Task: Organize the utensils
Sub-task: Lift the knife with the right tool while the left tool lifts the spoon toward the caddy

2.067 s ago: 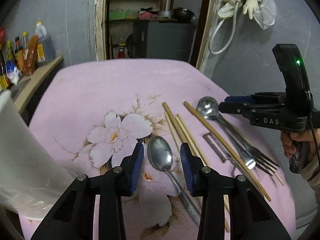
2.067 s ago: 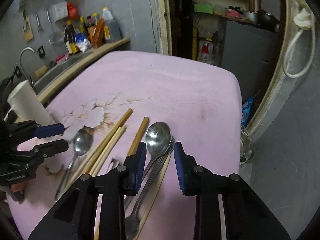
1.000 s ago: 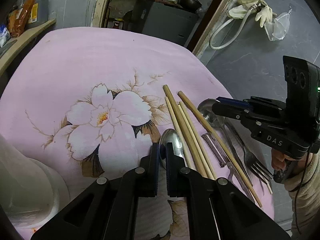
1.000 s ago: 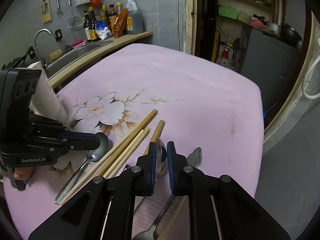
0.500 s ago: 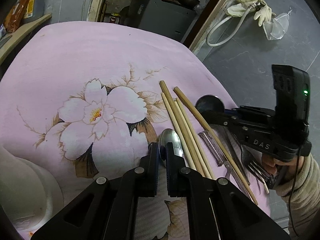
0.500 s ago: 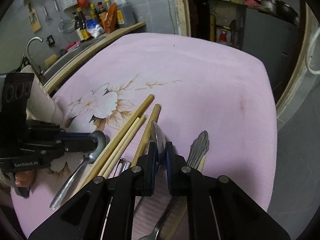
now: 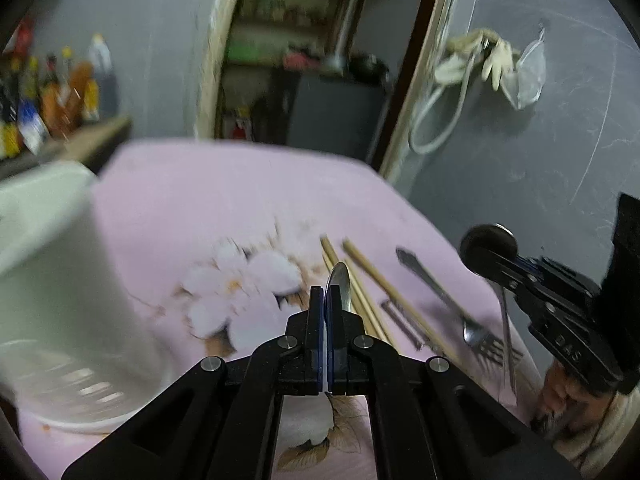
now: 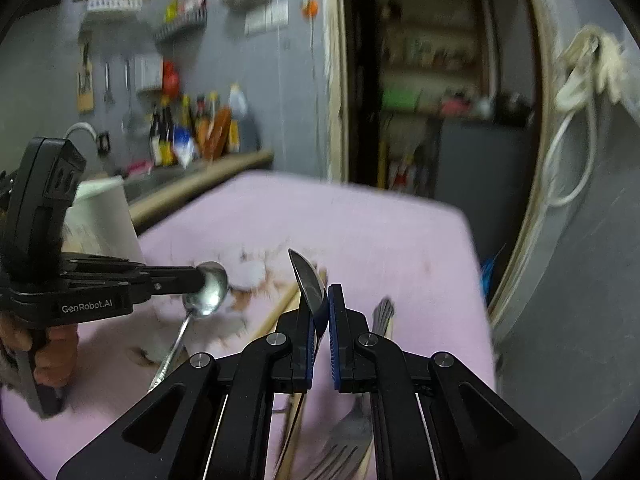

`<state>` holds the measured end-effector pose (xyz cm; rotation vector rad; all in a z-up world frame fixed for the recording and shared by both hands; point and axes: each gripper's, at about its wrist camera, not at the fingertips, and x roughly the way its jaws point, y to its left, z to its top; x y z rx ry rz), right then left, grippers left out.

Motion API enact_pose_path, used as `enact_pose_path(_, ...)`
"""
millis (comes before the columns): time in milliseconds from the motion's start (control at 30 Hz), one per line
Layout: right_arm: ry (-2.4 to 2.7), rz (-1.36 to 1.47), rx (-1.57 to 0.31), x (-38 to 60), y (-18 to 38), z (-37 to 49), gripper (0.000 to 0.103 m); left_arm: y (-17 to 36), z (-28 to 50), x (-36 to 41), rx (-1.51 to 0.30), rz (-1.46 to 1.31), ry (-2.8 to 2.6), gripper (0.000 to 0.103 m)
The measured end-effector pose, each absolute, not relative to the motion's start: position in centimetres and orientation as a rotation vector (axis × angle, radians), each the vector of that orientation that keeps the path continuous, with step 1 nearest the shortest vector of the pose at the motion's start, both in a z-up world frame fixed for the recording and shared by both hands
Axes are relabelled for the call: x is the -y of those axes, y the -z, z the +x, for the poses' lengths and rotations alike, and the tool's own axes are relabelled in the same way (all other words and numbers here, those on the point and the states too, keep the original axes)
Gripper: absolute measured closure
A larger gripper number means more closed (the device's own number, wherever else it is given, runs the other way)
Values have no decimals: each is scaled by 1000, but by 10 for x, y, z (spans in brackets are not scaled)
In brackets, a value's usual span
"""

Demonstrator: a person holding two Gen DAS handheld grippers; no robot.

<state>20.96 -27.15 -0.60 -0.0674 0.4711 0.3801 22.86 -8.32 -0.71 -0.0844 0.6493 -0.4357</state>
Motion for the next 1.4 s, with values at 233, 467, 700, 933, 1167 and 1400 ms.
enact_pose_path(233,-309,-83,-214,251,-23,170,99,-35,186,76,-384,-45,315,103)
enact_pose_path(467,-318,-85,14,216,-66,152,99,-77,155,38,-189,-45,183,103)
enact_pose_path(700,-426,-42,132,162,-97,158,99,-106,135,-29,-85,-69,29,103)
enact_pose_path(933,-522,34,215,105,-112,180,99,-109,138,-101,-35,-130,-175,103)
enact_pose_path(1167,-516,36,201,71,-83,211,99,-83,162,-131,-32,-175,-304,103)
enact_pose_path(1400,-519,0,146,66,-53,226,99,-54,176,-117,-45,-97,-331,103)
